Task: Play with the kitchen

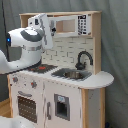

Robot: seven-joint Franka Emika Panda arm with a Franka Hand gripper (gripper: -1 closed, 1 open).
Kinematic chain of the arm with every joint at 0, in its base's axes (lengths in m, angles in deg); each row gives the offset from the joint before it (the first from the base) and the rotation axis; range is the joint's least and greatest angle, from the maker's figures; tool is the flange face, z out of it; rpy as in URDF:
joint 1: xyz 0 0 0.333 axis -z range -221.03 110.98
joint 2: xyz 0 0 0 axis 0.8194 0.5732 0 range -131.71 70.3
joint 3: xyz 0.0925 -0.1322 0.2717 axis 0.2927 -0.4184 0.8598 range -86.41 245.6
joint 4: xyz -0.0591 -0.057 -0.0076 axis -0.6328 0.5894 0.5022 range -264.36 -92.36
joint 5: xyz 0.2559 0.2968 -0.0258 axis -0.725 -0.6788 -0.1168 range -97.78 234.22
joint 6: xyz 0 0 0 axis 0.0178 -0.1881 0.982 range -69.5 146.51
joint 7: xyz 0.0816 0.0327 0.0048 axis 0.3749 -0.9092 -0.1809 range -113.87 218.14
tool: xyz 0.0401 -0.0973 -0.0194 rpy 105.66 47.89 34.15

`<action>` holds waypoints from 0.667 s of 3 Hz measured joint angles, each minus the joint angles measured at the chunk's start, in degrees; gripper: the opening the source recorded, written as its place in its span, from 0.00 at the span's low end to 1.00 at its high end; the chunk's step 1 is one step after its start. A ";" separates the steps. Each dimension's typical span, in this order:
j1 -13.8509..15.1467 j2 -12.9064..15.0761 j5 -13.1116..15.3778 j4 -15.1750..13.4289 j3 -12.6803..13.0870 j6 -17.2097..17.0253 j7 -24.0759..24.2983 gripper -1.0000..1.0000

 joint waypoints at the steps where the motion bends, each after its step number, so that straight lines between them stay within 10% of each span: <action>1: 2.78 4.12 0.00 3.16 2.38 0.00 0.00 0.00; 2: 5.54 7.91 0.00 6.82 5.08 0.00 0.07 0.00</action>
